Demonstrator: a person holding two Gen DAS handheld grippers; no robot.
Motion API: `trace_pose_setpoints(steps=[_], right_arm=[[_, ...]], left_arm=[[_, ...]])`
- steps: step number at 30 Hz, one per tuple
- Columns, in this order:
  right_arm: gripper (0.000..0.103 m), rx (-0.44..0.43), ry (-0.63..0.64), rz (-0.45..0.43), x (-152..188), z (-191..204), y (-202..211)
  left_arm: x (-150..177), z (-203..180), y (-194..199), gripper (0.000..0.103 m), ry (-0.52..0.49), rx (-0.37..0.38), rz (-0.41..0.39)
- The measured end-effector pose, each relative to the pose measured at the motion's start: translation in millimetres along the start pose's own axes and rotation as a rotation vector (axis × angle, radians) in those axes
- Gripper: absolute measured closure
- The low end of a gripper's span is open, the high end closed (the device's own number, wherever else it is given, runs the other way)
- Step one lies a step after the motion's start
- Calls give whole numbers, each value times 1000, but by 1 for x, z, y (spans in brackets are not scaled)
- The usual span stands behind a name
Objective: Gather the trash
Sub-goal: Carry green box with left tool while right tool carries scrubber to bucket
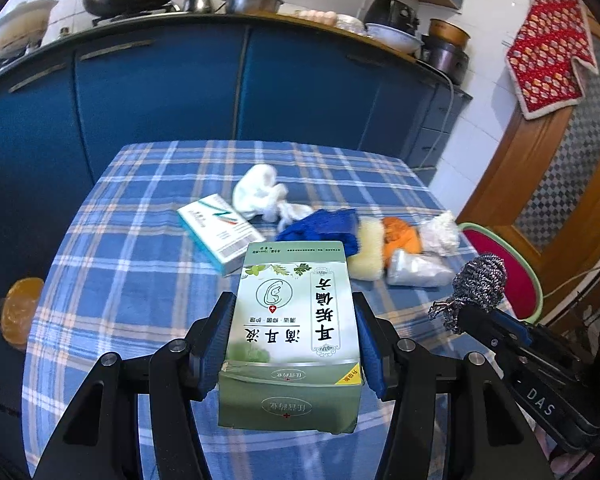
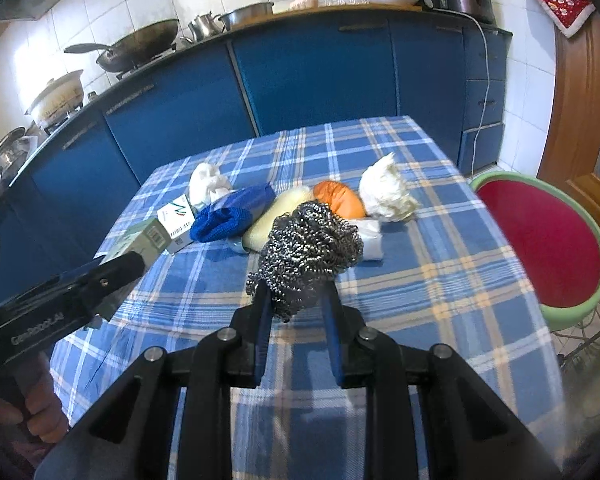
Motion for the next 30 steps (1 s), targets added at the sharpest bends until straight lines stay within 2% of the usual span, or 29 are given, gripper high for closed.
trace_pose_setpoints(steps=[11,20,30], right_arm=[[76,27,-40,-85,-19,-30,38],[76,69,-97,-152,-41,-76,63],[76,120,-198,-181,-55,-134,72]], left_arm=[[-21,-45,-3,45,-48,87,-10],[-39,-91,-17,45,-107,147,-1],[-62,-152,-39,45,-202,208,16]])
Point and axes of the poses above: each gripper's, at about its wrist camera, not at the fingertips, and y roughly against the way its jaws point, z to its left, x to its underside, the point moved 5 cm from there along -y, roughly the way its jaws point, and after that the axes turned 11 degrees about -y, right-handed, at the moved point
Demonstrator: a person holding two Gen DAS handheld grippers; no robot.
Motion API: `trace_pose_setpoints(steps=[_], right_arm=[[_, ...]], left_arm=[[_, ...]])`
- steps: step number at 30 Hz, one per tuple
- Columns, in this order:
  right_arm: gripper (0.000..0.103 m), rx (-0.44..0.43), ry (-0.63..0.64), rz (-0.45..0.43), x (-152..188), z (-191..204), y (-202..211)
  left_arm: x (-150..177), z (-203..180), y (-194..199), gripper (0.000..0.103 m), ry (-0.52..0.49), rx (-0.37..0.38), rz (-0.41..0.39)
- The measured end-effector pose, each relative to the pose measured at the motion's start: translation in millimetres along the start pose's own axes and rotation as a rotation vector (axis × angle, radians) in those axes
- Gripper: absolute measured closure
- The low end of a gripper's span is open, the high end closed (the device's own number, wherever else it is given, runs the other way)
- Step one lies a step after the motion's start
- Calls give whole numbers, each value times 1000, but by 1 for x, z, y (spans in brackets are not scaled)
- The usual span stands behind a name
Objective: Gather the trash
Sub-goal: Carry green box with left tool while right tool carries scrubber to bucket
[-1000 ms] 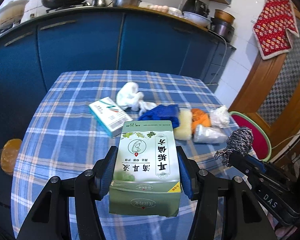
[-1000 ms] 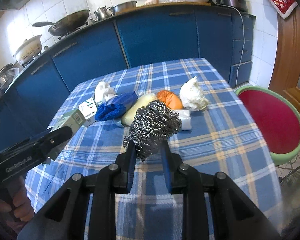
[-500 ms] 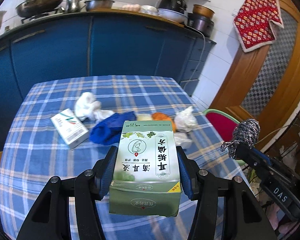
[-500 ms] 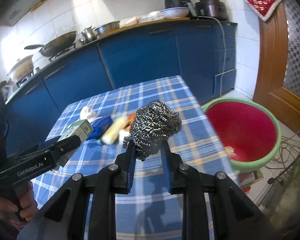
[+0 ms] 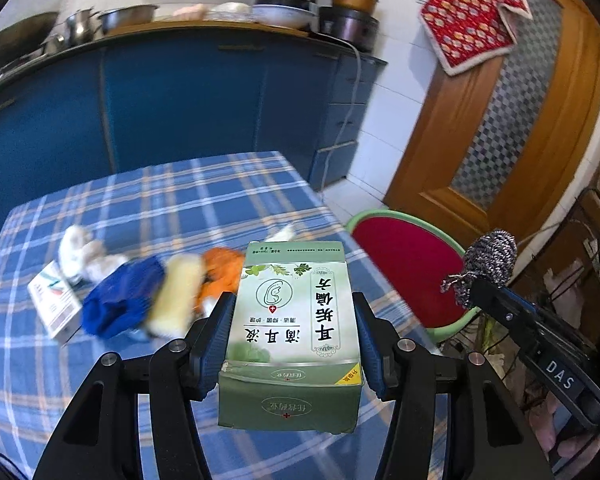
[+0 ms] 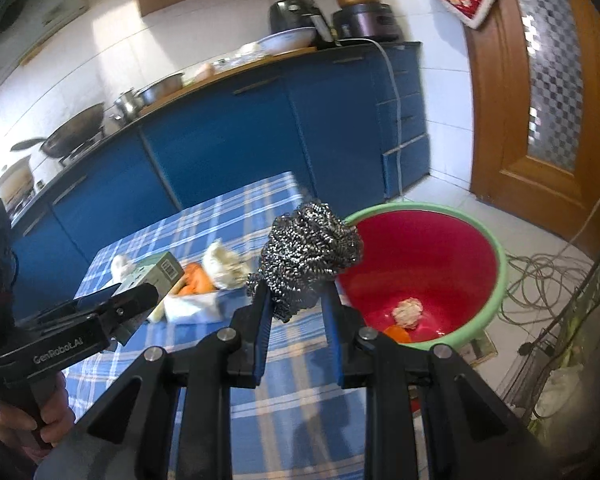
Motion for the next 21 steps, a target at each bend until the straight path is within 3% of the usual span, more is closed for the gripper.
trace_pose_setpoints(steps=[21], right_arm=[[76,118,-177,26,-11,-90,-25]], left_arm=[[-37,-87,-78,45,-147,116,37]])
Point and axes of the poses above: each gripper's, at about its wrist camera, not at the fingertips, and y roughly against the way its jaws point, z to its left, x to its underside, the point moved 5 cm from there along -y, roughly the way its jaws point, and after that the axes turned 11 degrees about -y, right-handed, at the moved point
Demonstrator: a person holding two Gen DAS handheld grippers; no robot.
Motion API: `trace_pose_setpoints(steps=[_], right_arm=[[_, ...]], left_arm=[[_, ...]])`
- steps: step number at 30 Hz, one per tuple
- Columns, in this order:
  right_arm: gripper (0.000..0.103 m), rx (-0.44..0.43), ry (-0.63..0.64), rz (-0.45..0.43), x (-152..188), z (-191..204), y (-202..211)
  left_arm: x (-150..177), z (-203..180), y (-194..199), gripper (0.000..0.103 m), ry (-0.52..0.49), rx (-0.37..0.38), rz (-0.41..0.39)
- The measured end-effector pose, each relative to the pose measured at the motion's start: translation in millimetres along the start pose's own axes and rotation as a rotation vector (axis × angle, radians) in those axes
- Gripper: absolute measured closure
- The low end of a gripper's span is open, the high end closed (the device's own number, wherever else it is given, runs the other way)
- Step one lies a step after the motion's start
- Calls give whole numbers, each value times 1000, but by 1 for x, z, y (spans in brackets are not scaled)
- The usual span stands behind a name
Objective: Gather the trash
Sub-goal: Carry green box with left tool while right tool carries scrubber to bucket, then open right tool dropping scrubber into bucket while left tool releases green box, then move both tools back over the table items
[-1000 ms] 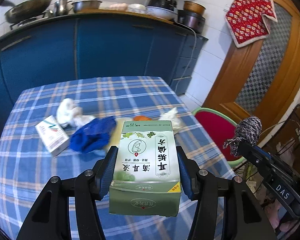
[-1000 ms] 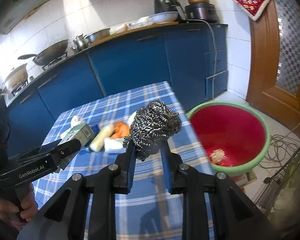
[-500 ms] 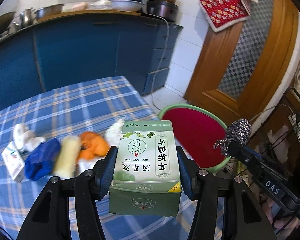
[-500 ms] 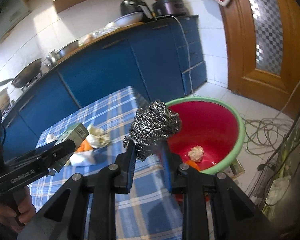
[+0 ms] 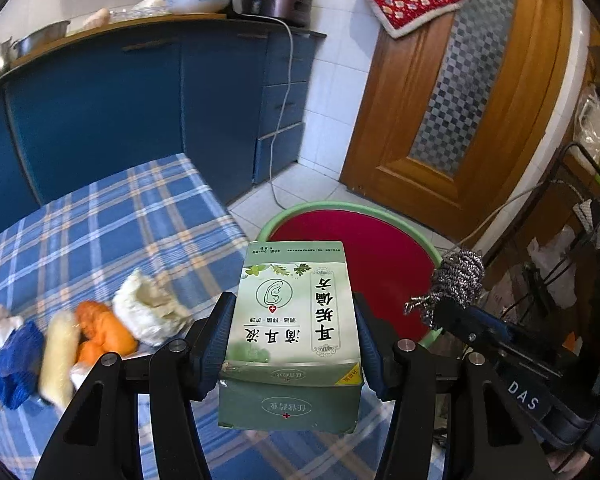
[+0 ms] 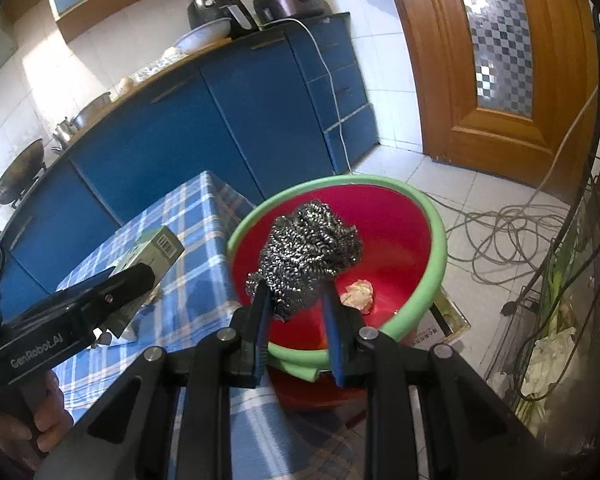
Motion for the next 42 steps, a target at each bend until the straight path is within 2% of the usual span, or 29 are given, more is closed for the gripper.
trace_pose_setpoints(steps=[8,16,19,27,33,37,42], right_arm=[[76,24,-18,20,0,-13,-13],[76,52,-38,39,-4,-24,-27],[76,64,-42,47,-4,-29,-32],[75,62,-44,57,-7,-32,-41],[66,60,-39,71,-11,-29,-51],[53,56,-26,59,-12,-26,-48],[52,40,-26,45,-13,-22,-38]], left_arm=[[-6,-10,-36,45,-32,0,34],[-17,-15,-67,42,-37,32,66],[-18,-14,-69,37,-32,39,60],[-17,-4,-66,37,-11,12,60],[-16,7,-59,37,6,-21,50],[-15,10,-53,37,15,-33,47],[-13,11,-38,37,19,-41,34]])
Point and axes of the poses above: each gripper's, at about its wrist camera, not at the fingertips, and y roughly against the way its jaws point, z to its left, x to its underside, the point moved 5 cm from there along -y, roughly the way its jaws point, and after that the axes turned 11 degrees about -y, right-handed, at the moved point
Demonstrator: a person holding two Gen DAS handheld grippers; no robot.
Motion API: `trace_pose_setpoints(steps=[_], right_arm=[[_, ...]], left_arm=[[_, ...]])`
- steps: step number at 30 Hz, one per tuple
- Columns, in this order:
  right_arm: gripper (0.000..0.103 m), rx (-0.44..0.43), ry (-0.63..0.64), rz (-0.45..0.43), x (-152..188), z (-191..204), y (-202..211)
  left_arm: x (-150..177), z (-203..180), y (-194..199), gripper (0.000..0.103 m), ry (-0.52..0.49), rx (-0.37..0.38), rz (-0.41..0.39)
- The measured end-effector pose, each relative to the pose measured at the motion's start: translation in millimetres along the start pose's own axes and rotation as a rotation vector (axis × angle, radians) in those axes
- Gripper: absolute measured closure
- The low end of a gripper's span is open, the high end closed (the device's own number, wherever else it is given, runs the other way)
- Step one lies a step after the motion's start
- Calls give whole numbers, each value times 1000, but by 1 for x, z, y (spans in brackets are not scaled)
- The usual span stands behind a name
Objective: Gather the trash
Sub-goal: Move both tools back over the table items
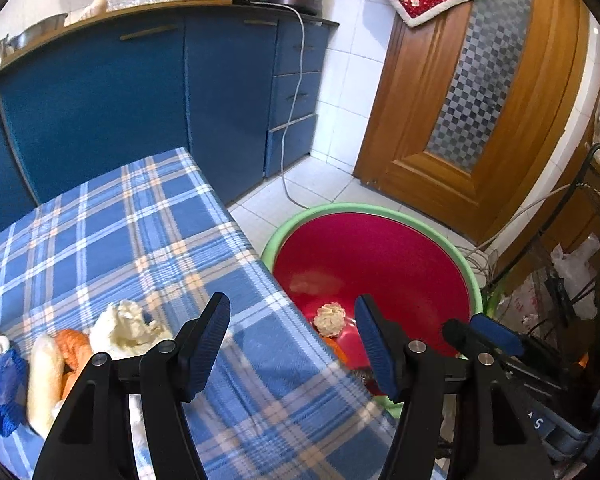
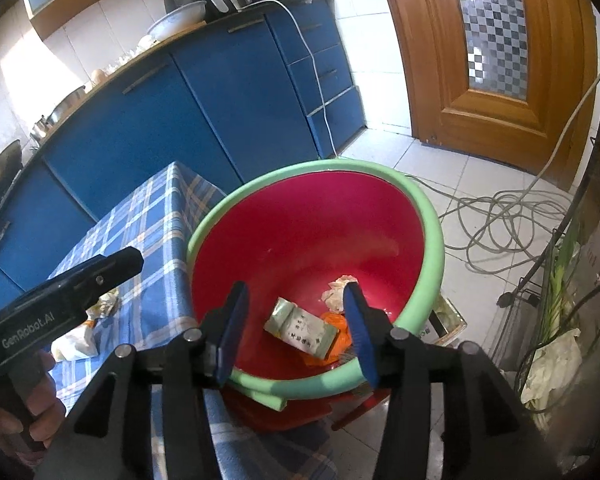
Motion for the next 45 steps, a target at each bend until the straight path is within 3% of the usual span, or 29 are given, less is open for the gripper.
trace_pose_setpoints(steps=[6,16,31,45], right_arm=[[52,-22,-1,-23,1,10,20],[52,-86,28,-57,10,38,52],[50,-170,120,16,49,93,48],[48,-184,195,83,73,139,26]], left_arm=[[7,2,24,37,35,56,-7],[24,22,73,37,61,-8,-44],[74,91,126,37,140,-178,-45],[118,181,141,37,289,-340,-14]])
Point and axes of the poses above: each gripper's, at about its wrist camera, not at the fingertips, and y roughly against the way its jaws point, z to its left, x to its underside, the point moved 5 cm from there along -y, roughly the way its jaws point, and after that the axes turned 11 degrees about -y, right-handed, at the moved point
